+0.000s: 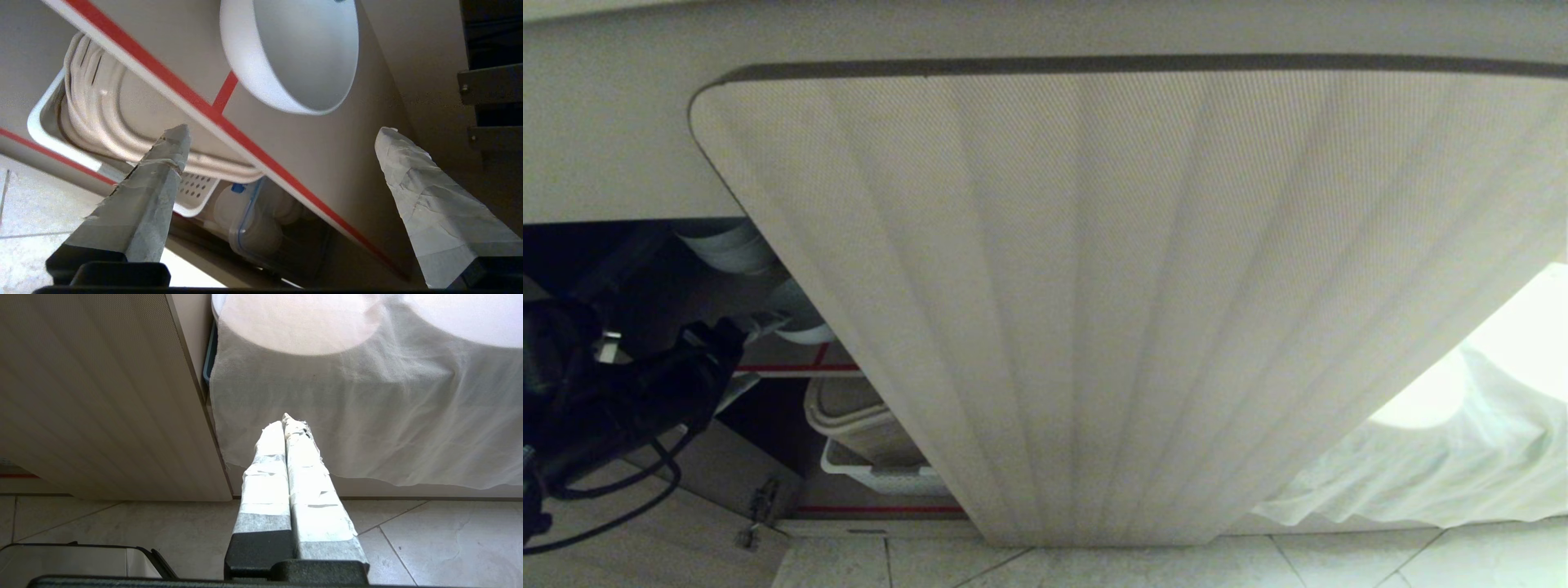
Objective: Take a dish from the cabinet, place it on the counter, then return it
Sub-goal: Take the bowl from the cabinet
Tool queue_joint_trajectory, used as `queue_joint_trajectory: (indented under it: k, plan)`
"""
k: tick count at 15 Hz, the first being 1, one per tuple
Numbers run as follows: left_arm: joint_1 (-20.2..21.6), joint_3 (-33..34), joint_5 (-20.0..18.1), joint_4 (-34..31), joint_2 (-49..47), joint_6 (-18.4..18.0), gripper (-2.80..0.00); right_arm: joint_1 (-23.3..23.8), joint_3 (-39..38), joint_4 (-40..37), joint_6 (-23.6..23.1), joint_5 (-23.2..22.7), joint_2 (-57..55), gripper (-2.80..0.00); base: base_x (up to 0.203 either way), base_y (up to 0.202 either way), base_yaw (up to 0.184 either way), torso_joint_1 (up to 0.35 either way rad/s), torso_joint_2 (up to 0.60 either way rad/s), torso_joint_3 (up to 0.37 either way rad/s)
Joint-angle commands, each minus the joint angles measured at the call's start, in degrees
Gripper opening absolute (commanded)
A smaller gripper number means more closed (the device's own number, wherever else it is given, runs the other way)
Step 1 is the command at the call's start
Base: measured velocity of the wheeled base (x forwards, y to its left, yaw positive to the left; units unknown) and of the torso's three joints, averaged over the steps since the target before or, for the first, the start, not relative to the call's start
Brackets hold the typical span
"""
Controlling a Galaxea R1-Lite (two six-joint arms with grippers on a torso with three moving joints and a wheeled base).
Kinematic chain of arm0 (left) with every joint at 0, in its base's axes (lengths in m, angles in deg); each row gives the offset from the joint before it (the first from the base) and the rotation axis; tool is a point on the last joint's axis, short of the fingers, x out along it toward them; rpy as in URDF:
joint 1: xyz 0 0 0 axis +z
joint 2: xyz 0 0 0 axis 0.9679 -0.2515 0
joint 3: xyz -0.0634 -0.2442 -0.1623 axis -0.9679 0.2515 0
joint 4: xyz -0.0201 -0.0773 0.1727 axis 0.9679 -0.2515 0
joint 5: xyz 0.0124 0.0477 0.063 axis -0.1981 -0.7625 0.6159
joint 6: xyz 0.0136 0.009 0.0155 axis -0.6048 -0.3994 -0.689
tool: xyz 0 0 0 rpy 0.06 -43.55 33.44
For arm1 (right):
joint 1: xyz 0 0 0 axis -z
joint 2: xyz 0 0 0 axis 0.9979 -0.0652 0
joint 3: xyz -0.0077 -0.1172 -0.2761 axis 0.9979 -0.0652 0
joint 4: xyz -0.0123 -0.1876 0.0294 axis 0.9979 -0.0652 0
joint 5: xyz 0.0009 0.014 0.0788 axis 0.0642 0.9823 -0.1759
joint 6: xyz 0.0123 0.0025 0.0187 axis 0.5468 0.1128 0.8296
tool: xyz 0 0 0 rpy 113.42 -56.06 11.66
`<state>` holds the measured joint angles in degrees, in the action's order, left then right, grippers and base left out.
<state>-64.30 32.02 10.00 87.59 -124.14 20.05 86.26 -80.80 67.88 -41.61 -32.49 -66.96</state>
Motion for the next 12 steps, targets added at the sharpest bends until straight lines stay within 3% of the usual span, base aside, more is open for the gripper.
queue_joint_trajectory:
  k: [1, 12]
  plan:
    - [0.03, -1.33, -0.12, 0.31, -0.99, 0.40, 0.00, 0.00, 0.00, 0.00, 0.01, 0.01, 0.00, -2.80, 0.000, 0.000, 0.000, 0.000, 0.00, 0.000]
    - [0.03, -2.67, -0.15, 0.22, -1.26, 0.32, 0.00, -0.02, 0.00, 0.00, 0.01, 0.01, 0.00, -2.80, 0.000, 0.000, 0.000, 0.000, 0.00, 0.000]
